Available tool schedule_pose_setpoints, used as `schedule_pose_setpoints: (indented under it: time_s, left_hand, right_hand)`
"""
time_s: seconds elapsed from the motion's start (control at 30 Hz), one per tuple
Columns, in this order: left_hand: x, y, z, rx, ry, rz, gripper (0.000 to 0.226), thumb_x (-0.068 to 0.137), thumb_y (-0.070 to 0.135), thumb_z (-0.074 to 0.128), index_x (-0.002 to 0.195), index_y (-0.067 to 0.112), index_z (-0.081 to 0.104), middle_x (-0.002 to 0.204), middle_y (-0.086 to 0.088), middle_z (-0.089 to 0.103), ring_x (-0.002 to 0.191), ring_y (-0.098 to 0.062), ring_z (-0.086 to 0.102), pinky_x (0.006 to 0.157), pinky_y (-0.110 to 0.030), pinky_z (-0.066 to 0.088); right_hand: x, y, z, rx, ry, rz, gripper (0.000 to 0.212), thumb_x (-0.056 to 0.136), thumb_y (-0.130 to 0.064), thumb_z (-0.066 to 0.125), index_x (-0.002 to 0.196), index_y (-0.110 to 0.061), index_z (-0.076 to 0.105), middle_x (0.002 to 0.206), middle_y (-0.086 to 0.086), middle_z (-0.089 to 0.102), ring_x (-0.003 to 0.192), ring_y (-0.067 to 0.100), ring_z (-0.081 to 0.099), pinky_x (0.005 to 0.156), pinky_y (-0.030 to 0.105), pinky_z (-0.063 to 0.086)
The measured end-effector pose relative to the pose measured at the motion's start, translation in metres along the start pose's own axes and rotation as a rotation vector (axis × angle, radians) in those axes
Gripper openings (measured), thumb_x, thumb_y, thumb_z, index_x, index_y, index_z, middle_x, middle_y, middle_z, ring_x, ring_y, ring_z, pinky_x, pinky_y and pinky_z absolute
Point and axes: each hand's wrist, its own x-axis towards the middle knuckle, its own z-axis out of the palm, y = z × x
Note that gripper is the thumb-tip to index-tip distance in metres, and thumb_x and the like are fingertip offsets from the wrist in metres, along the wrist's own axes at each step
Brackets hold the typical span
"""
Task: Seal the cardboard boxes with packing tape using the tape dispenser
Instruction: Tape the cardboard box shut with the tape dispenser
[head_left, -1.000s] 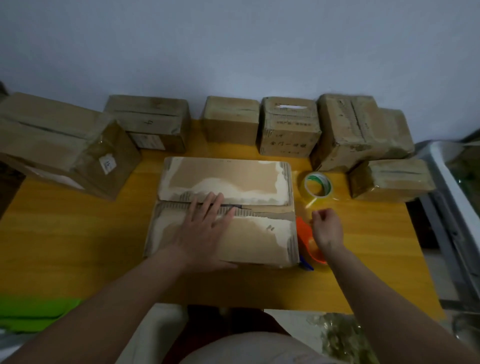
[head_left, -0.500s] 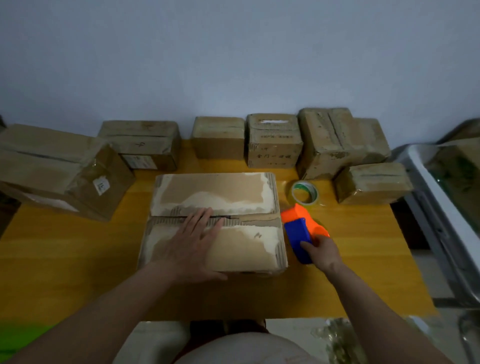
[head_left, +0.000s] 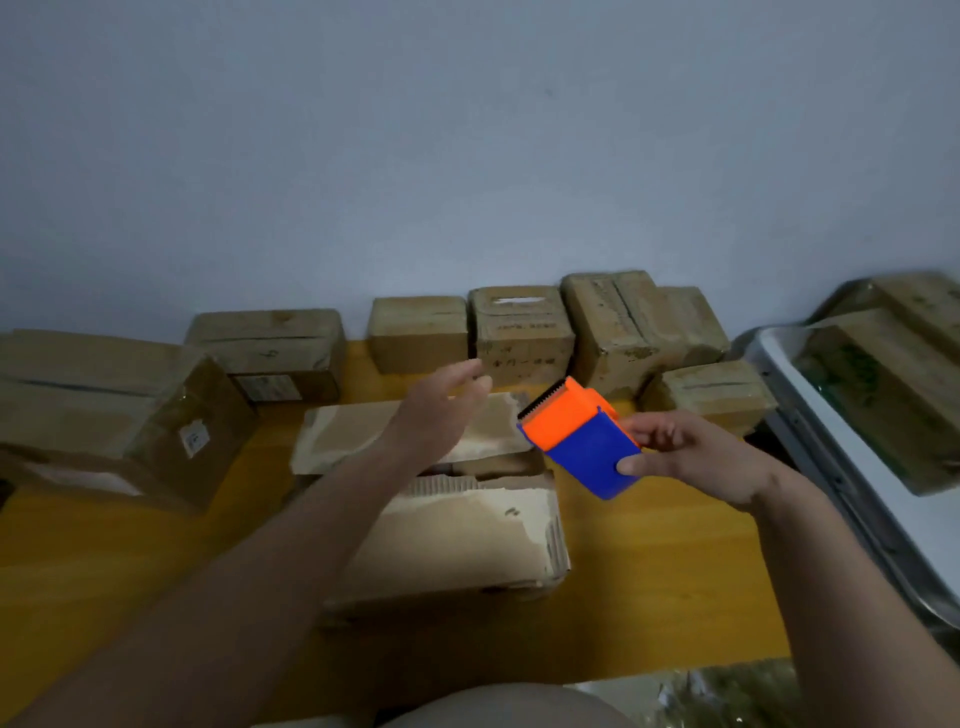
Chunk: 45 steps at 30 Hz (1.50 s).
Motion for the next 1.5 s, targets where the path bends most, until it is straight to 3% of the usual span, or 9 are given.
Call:
schedule_pose_setpoints:
  time_s: [0.17, 0.3, 0.47, 0.7, 0.8, 1.07, 1.23, 1.37, 1.5]
  left_hand:
    - [0.003, 0.016, -0.016, -0.494, -0.288, -0.147, 0.034, 0.102, 0.035, 0.044, 0.110, 0.012, 0.067, 0.111, -0.005, 0.071, 0.106, -0.017, 0.065, 0.095, -0.031, 0.049]
    - [-0.004, 0.001, -0.021, -0.608, -0.229, -0.194, 0.015, 0.096, 0.018, 0.057, 0.101, 0.009, 0.068, 0.092, -0.005, 0.072, 0.085, -0.014, 0.069, 0.076, -0.024, 0.056]
    - [-0.009, -0.024, -0.030, -0.745, -0.145, -0.287, 0.019, 0.096, 0.013, 0.056, 0.110, 0.003, 0.066, 0.108, -0.016, 0.070, 0.095, -0.021, 0.068, 0.083, -0.032, 0.057]
    - [-0.031, -0.055, -0.057, -0.803, 0.125, -0.335, 0.018, 0.094, 0.006, 0.058, 0.107, -0.004, 0.065, 0.086, -0.012, 0.068, 0.070, -0.013, 0.066, 0.064, -0.020, 0.058]
    - [-0.042, -0.068, -0.064, -0.781, 0.138, -0.343, 0.010, 0.093, 0.002, 0.058, 0.088, 0.003, 0.067, 0.077, -0.008, 0.068, 0.066, -0.014, 0.065, 0.064, -0.025, 0.058]
    - [-0.061, -0.093, -0.072, -0.754, 0.258, -0.424, 0.006, 0.093, 0.004, 0.059, 0.093, 0.004, 0.065, 0.082, -0.005, 0.067, 0.068, -0.008, 0.065, 0.058, -0.015, 0.055]
    - [-0.055, -0.099, -0.083, -0.764, 0.265, -0.398, 0.013, 0.092, 0.004, 0.060, 0.083, 0.009, 0.066, 0.081, -0.007, 0.068, 0.078, -0.017, 0.063, 0.074, -0.028, 0.055]
    - [-0.048, -0.095, -0.098, -0.695, 0.220, -0.351, 0.012, 0.092, 0.001, 0.059, 0.085, 0.006, 0.067, 0.072, -0.001, 0.068, 0.060, -0.008, 0.063, 0.055, -0.018, 0.054]
    - [-0.041, -0.098, -0.109, -0.586, 0.275, -0.310, 0.007, 0.090, 0.005, 0.064, 0.086, 0.007, 0.069, 0.072, -0.001, 0.067, 0.060, -0.003, 0.060, 0.057, -0.011, 0.051]
  right_hand:
    - [0.008, -0.027, 0.009, -0.017, -0.113, 0.028, 0.034, 0.085, -0.009, 0.061, 0.118, -0.001, 0.062, 0.112, 0.011, 0.070, 0.105, 0.023, 0.067, 0.085, 0.026, 0.053]
    - [0.017, -0.037, 0.016, -0.020, -0.067, 0.071, 0.028, 0.085, -0.020, 0.071, 0.102, 0.002, 0.067, 0.094, 0.013, 0.072, 0.083, 0.019, 0.067, 0.073, 0.022, 0.050]
    - [0.041, -0.050, 0.040, -0.052, 0.001, 0.090, 0.054, 0.071, -0.050, 0.075, 0.080, 0.002, 0.063, 0.070, 0.013, 0.064, 0.059, 0.015, 0.057, 0.055, 0.019, 0.042]
    - [0.072, -0.071, 0.076, -0.050, -0.054, 0.069, 0.029, 0.072, -0.041, 0.067, 0.071, -0.012, 0.072, 0.065, 0.007, 0.069, 0.054, 0.011, 0.063, 0.053, 0.021, 0.048]
    - [0.080, -0.077, 0.083, -0.104, -0.116, 0.109, 0.022, 0.072, -0.035, 0.071, 0.071, -0.014, 0.074, 0.069, 0.006, 0.072, 0.058, 0.012, 0.067, 0.052, 0.019, 0.049]
    - [0.107, -0.075, 0.104, -0.261, -0.252, 0.217, 0.047, 0.068, -0.049, 0.072, 0.095, -0.011, 0.074, 0.086, 0.005, 0.075, 0.079, 0.019, 0.072, 0.071, 0.029, 0.056]
    - [0.116, -0.073, 0.105, -0.192, -0.354, 0.263, 0.054, 0.070, -0.048, 0.078, 0.106, -0.008, 0.070, 0.098, 0.012, 0.073, 0.086, 0.022, 0.071, 0.075, 0.031, 0.057]
    - [0.118, -0.063, 0.113, -0.141, -0.415, 0.286, 0.062, 0.069, -0.047, 0.075, 0.116, -0.009, 0.064, 0.110, 0.014, 0.069, 0.098, 0.029, 0.067, 0.087, 0.041, 0.051]
    - [0.125, -0.063, 0.136, -0.047, -0.344, 0.304, 0.050, 0.074, -0.045, 0.077, 0.110, -0.011, 0.066, 0.097, 0.007, 0.073, 0.083, 0.017, 0.070, 0.072, 0.027, 0.055]
